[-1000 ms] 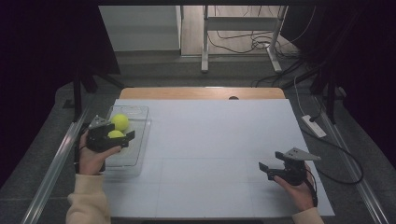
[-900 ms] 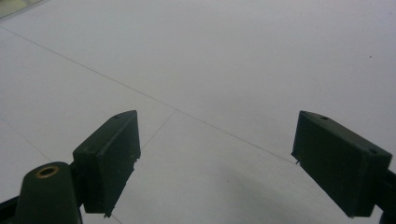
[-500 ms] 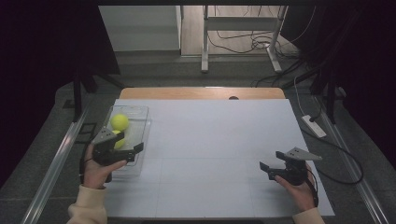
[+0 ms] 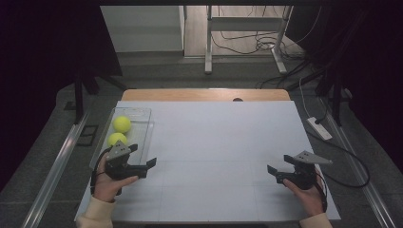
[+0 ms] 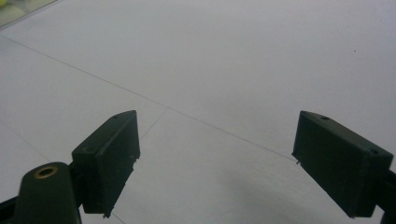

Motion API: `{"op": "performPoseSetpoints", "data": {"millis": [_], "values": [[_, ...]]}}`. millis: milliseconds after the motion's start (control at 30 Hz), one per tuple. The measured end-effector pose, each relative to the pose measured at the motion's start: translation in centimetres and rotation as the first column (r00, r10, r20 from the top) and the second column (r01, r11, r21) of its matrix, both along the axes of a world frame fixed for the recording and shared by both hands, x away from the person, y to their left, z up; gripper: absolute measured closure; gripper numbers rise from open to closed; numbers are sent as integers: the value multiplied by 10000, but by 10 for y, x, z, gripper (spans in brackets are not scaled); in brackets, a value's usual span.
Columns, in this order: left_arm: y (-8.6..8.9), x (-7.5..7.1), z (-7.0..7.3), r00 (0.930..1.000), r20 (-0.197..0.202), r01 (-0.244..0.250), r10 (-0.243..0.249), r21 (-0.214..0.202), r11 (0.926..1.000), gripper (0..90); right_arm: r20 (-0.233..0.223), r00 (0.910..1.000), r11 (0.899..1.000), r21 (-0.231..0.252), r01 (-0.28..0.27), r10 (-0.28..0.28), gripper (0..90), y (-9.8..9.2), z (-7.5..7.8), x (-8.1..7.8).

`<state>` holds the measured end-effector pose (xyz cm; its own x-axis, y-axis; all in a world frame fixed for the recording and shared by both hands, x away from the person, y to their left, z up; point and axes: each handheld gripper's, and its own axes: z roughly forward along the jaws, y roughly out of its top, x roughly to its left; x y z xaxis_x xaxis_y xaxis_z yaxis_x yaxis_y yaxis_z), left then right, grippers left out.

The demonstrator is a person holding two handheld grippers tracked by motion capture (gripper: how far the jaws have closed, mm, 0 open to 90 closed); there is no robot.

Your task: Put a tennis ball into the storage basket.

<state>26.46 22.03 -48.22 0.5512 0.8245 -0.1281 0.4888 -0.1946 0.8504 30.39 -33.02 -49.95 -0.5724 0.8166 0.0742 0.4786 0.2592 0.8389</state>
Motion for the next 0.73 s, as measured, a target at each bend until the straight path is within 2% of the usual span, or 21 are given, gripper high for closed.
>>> {"op": "performPoseSetpoints", "data": {"millis": [200,733], "values": [[-9,1,-3,9998,-36,202,-201,202,9996,85,36,9998,9998,48,-180,180,146,1,0,-1],[-12,3,-3,9995,-97,289,-286,340,9990,85,33,9997,9996,119,-240,239,145,0,0,1]]}}
